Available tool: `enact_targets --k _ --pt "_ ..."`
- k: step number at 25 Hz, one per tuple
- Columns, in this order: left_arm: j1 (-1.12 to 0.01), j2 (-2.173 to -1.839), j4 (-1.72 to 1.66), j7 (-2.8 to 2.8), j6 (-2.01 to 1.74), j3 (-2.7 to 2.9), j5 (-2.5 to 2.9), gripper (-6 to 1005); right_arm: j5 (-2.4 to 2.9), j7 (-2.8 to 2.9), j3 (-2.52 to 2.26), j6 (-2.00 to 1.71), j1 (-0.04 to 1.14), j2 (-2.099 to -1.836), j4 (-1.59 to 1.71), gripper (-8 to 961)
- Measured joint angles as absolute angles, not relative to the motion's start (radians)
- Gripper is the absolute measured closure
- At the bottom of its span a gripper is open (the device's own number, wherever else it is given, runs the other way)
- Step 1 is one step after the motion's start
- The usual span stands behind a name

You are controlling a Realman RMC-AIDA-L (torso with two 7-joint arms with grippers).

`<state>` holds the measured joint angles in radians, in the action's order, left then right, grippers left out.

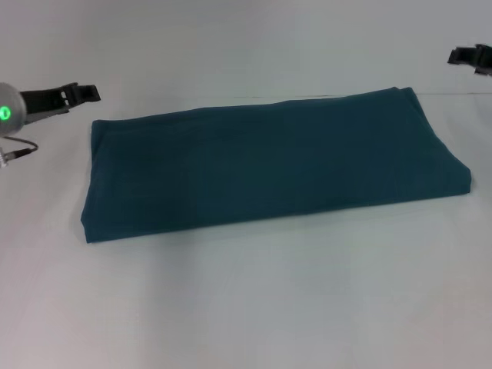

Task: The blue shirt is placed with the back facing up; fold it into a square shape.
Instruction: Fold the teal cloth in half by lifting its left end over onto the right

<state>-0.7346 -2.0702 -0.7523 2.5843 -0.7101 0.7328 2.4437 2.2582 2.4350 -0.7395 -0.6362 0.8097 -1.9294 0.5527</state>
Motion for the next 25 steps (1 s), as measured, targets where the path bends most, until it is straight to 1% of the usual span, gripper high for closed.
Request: enact_targets --k 2,4,8,12,14,16,20,25 --pt "-0.687 -2.077 -0.813 2.573 -0.780 0.730 2.363 528 2.181 2.412 -0.727 -0.763 0.740 -1.942 0.638 405" --pt "-0.643 -2.081 -0.852 2.571 -0.851 0.724 2.290 469 2.068 2.370 -0.724 -0.915 0.666 -1.948 0.710 360" --pt "-0.545 -2.084 -0.881 2.567 -1.021 0.676 2.096 367 1.868 2.283 -0.710 -1.162 0.557 -1.943 0.743 358" --pt "-0.458 -2.093 -0.844 2.546 -1.189 0.617 1.947 368 1.765 2.222 -0.645 -1.329 0.486 -1.939 0.702 356" --pt "-0.423 -2.105 -0.821 2.542 -1.258 0.580 1.899 368 1.754 2.204 -0.603 -1.389 0.466 -1.941 0.676 355" --pt "-0.381 -2.121 -0.788 2.542 -1.327 0.543 1.853 368 1.751 2.180 -0.565 -1.443 0.449 -1.946 0.652 321" --pt "-0.355 -2.123 -0.754 2.541 -1.365 0.517 1.833 368 1.749 2.135 -0.543 -1.475 0.433 -1.947 0.611 252" --pt "-0.343 -2.114 -0.720 2.574 -1.412 0.482 1.858 367 1.797 2.127 -0.552 -1.455 0.440 -1.936 0.587 214"
